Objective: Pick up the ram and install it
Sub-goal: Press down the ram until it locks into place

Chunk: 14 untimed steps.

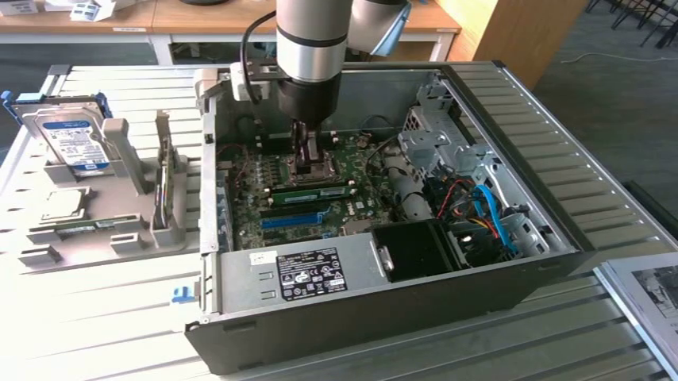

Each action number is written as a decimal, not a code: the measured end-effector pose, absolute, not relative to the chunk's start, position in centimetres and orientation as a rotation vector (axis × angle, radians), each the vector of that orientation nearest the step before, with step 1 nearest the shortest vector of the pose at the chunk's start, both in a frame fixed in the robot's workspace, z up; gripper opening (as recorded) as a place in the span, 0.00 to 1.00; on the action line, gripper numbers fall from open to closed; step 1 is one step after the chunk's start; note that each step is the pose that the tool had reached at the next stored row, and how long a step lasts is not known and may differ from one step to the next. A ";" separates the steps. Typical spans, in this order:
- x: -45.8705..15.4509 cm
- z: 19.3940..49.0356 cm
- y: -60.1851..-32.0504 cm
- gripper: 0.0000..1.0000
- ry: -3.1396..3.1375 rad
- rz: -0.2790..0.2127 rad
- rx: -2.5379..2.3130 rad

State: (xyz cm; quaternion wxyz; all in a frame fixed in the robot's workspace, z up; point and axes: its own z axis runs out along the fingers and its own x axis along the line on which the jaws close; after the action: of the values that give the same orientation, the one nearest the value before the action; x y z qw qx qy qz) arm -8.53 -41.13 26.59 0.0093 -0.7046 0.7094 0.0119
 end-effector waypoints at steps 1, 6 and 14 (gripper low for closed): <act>-8.5 26.6 -41.1 0.10 2.216 0.037 -2.201; -8.5 26.8 -41.1 0.10 2.216 0.037 -2.201; -8.5 27.1 -41.1 0.10 2.216 0.037 -2.200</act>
State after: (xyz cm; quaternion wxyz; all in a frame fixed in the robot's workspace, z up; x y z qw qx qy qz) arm -8.53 -41.13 27.11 0.0093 -0.7046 0.7095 0.0119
